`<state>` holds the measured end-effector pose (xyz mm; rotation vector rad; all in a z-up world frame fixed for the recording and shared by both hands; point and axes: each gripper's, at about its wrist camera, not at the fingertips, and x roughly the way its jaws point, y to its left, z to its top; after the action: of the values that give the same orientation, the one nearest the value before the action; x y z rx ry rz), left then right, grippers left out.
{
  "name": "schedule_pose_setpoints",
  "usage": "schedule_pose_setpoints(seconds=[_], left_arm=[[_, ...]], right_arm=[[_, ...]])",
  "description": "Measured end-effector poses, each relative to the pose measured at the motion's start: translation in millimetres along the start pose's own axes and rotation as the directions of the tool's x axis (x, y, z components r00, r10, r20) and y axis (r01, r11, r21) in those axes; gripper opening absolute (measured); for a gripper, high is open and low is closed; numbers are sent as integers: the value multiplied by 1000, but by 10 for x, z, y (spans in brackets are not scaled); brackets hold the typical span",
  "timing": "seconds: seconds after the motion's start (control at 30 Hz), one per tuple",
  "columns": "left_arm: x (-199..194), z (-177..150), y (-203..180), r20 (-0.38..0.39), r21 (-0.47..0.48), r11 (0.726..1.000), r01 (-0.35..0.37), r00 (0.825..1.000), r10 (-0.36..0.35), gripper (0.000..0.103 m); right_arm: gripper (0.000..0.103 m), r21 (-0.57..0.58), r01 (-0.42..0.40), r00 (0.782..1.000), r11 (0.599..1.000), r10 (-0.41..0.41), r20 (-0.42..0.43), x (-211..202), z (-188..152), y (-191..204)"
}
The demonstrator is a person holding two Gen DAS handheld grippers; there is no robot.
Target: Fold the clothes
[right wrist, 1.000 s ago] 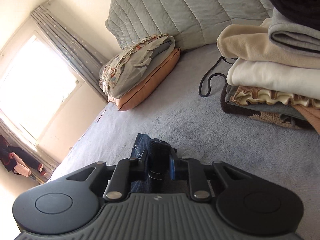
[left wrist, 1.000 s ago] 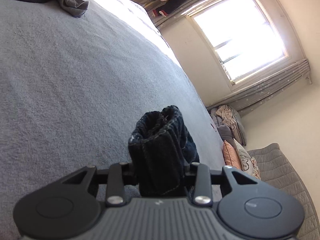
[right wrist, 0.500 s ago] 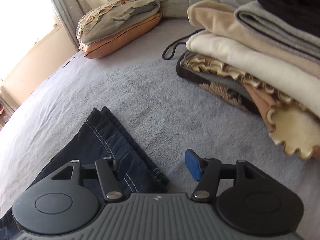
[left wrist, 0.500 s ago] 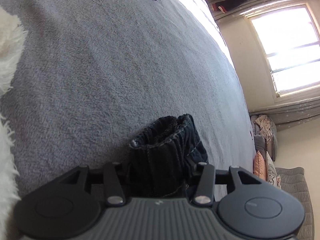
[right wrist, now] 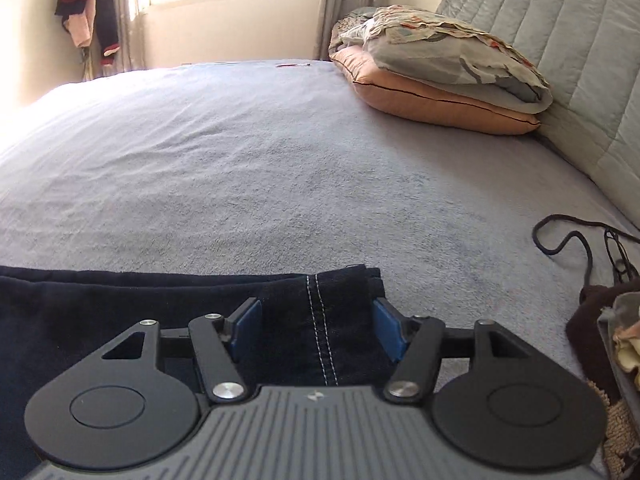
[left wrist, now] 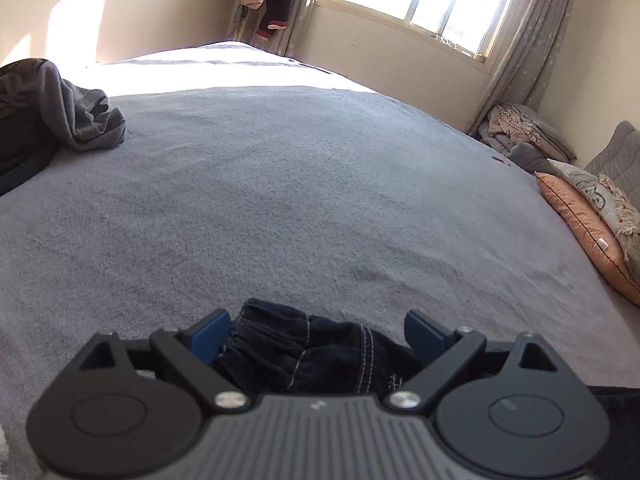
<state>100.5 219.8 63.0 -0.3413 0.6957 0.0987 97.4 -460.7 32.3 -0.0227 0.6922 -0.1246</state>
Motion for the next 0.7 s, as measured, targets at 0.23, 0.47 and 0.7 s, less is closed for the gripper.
schedule_pose_setpoints(seconds=[0.23, 0.47, 0.7], left_arm=[[114, -110, 181, -56, -50, 997, -58, 997, 55, 57], [68, -103, 216, -28, -72, 996, -45, 999, 43, 52], [127, -114, 243, 10, -137, 990, -34, 999, 36, 52]], right_arm=[[18, 72, 28, 992, 997, -37, 121, -213, 171, 30], [17, 131, 120, 981, 984, -138, 138, -80, 134, 48], [13, 172, 195, 969, 966, -217, 121, 18, 40, 51]])
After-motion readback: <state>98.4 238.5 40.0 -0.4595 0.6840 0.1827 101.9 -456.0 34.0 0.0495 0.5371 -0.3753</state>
